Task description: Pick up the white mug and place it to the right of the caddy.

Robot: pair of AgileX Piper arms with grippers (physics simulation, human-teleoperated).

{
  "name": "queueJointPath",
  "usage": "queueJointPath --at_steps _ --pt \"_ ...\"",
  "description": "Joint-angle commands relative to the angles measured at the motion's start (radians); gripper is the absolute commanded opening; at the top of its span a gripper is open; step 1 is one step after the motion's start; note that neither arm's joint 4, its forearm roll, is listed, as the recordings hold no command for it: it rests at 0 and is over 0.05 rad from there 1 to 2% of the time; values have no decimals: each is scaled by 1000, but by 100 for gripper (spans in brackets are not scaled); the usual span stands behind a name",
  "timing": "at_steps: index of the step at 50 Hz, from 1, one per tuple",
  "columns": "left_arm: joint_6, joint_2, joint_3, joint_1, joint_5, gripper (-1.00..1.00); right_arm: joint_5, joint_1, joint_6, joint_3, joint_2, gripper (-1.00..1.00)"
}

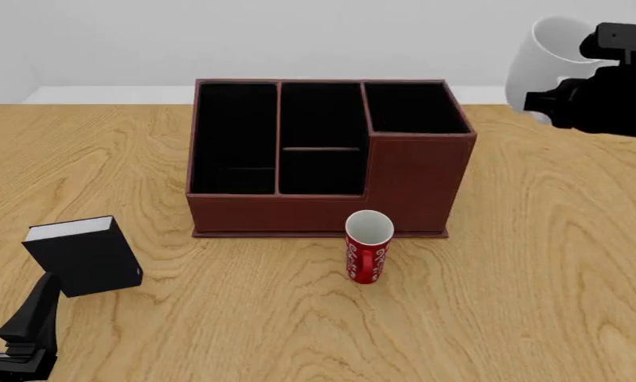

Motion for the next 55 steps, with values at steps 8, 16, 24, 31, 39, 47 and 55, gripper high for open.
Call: queueJointPath --at_steps 8,16,24,31,39,47,55 --pt "0 0 0 0 0 100 -40 -34 14 28 59 -100" --pt "0 0 0 0 0 100 -44 -68 -6 47 71 -100" --pt "0 0 0 0 0 100 -36 -88 -22 57 87 -100" --pt "0 0 0 0 0 100 -35 -102 -48 74 99 -100" --pt "0 0 0 0 0 100 -20 -99 -52 74 98 -100" --pt "0 0 0 0 0 100 -19 -99 -64 81 118 -100" --pt "0 0 0 0 0 100 -17 -95 -71 86 135 -100"
